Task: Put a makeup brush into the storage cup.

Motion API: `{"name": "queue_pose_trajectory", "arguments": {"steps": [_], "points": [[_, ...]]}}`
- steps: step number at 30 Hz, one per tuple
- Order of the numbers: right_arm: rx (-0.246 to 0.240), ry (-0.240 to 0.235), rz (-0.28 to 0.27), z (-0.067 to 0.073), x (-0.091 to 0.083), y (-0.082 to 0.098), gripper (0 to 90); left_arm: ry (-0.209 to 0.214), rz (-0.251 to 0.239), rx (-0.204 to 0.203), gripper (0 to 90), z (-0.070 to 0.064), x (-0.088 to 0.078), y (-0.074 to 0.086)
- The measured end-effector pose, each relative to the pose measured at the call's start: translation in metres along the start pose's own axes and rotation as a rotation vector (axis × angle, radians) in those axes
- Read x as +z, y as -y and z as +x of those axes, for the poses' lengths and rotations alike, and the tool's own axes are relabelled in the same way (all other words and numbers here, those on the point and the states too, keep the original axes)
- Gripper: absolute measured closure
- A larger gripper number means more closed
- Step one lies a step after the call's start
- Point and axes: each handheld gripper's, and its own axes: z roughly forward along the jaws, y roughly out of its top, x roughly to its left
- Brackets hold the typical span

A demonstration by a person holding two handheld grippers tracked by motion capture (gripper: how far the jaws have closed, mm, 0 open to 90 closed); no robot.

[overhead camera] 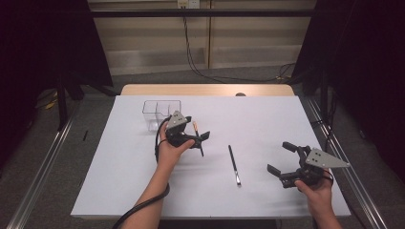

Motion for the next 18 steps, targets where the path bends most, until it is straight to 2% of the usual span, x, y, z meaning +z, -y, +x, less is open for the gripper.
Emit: {"name": "queue_pose_trajectory", "arguments": {"steps": [4, 8, 14, 15, 18], "points": [[-0.001, -0.001, -0.001, 0.000, 0.000, 0.000, 0.0, -0.028, 0.072, -0.045, 0.0, 0.001, 0.006, -0.001], [0.000, 0.000, 0.000, 0.000, 0.000, 0.000, 0.0, -0.033, 0.138, -0.052, 0.0, 0.003, 0.010, -0.001], [-0.001, -0.002, 0.003, 0.000, 0.000, 0.000, 0.0, -0.073, 0.234, -0.133, 0.0, 0.008, 0.016, -0.003], [0.000, -0.003, 0.003, -0.001, 0.000, 0.000, 0.0, -0.077, 0.255, -0.127, 0.0, 0.010, 0.016, -0.004], [0.001, -0.002, 0.004, -0.001, 0.000, 0.000, 0.0, -0.089, 0.301, -0.143, 0.0, 0.011, 0.019, -0.007]]}}
